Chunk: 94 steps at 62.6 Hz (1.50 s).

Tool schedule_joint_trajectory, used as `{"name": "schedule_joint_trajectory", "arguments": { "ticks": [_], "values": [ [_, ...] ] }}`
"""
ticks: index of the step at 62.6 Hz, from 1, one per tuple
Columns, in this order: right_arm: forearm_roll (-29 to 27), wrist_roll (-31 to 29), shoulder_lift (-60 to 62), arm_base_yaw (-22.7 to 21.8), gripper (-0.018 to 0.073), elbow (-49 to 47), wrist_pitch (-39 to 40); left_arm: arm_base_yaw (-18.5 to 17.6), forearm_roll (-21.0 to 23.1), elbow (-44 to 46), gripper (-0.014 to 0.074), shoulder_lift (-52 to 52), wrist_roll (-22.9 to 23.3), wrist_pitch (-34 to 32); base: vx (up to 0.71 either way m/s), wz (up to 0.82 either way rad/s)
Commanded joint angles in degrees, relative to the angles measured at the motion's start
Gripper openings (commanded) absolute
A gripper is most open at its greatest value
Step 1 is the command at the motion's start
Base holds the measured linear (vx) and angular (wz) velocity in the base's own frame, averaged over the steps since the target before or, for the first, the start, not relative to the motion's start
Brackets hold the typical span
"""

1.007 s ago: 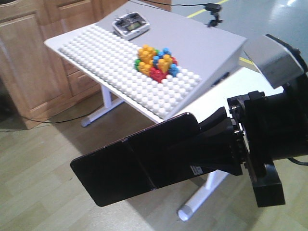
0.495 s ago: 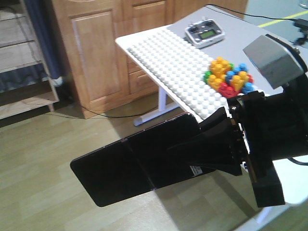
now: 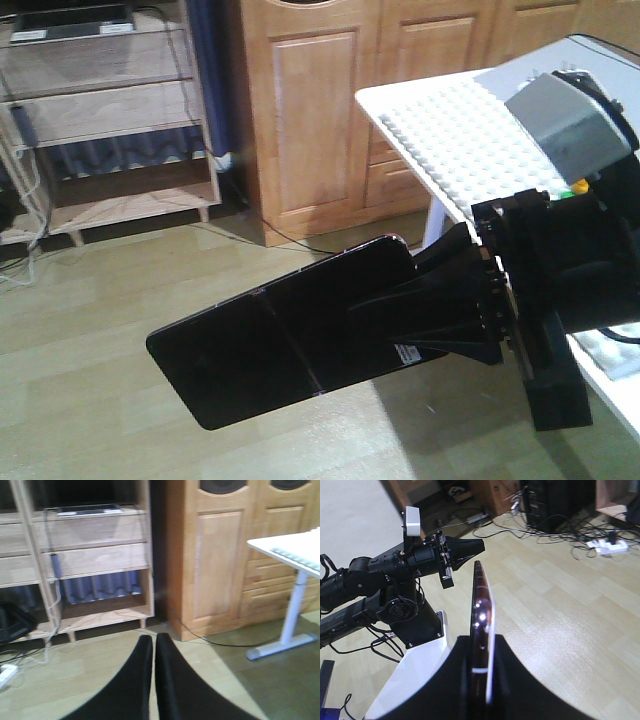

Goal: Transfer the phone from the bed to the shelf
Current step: 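Hold the phone in the right gripper while the base turns past the desk, then keep the phone raised in the right gripper while driving to the wooden shelf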

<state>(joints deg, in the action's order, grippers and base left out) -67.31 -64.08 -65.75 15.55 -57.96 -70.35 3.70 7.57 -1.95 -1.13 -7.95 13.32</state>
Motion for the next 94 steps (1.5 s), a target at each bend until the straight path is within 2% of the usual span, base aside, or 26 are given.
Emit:
{"name": "schedule_joint_trajectory", "arguments": {
  "ticks": [1,94],
  "values": [
    [-5.5,-0.2,1.1,0.0,-0.0001,-1.5,-3.5,0.1,0.4,-0.1,0.0001,-0.4,0.2,-4.2,0.14,0.39],
    [-5.5,-0.2,1.1,0.0,-0.0001,-1.5,-3.5,0.1,0.4,-0.1,0.0001,-0.4,0.2,-4.2,0.13,0.27]
  ]
}}
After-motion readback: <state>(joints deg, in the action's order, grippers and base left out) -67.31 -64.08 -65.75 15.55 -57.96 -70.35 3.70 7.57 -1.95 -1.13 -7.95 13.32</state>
